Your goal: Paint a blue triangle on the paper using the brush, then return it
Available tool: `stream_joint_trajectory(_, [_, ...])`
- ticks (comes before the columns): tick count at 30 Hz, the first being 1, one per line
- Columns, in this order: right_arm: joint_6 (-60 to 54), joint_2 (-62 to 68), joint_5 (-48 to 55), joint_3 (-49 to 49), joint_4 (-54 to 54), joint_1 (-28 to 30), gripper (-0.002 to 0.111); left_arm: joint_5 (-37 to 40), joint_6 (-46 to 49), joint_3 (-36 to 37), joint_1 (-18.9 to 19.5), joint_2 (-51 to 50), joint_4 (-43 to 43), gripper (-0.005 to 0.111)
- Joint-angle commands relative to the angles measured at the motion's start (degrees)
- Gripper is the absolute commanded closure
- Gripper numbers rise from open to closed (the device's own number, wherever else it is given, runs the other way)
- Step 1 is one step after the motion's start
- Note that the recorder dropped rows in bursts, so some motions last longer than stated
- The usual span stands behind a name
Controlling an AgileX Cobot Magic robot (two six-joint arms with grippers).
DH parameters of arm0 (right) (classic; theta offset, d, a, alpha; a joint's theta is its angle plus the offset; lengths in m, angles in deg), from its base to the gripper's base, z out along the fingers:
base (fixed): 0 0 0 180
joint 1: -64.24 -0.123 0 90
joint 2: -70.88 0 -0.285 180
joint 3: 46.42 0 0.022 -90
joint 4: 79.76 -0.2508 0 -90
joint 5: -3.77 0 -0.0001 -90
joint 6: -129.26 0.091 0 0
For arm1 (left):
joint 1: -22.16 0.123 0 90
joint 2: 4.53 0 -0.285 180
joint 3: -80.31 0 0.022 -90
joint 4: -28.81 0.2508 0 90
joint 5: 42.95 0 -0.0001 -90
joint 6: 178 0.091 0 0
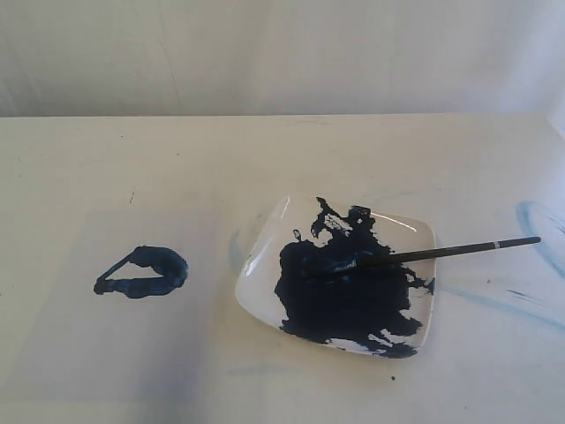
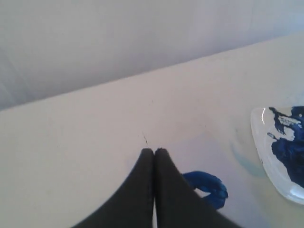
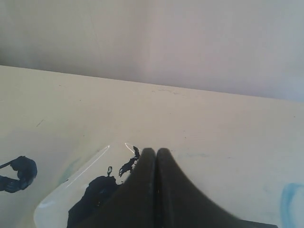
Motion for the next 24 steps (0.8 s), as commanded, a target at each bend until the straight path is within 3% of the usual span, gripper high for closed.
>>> stream_joint_trajectory(1, [0.26,-0.37,0.26,-0.11,-0.19,-0.09,0.108,0.42,-0.28,0.42,0.29,9.58,-0.65,0.107])
stream_joint_trajectory(12, [0.26,-0.37,0.26,-0.11,-0.19,-0.09,0.108,0.42,-0.28,0.42,0.06,21.07,-0.78,0.107])
stream_joint_trajectory(17, [0.26,-0.37,0.26,-0.11,-0.19,-0.09,0.108,-0.49,0.35,0.79,-2.31,21.81,-0.35,0.107])
stream_joint_trajectory(24, [0.26,-0.37,0.26,-0.11,-0.19,-0.09,0.108,-19.29,0.9,11.62,-8.3,22.98,-4.23,0.107])
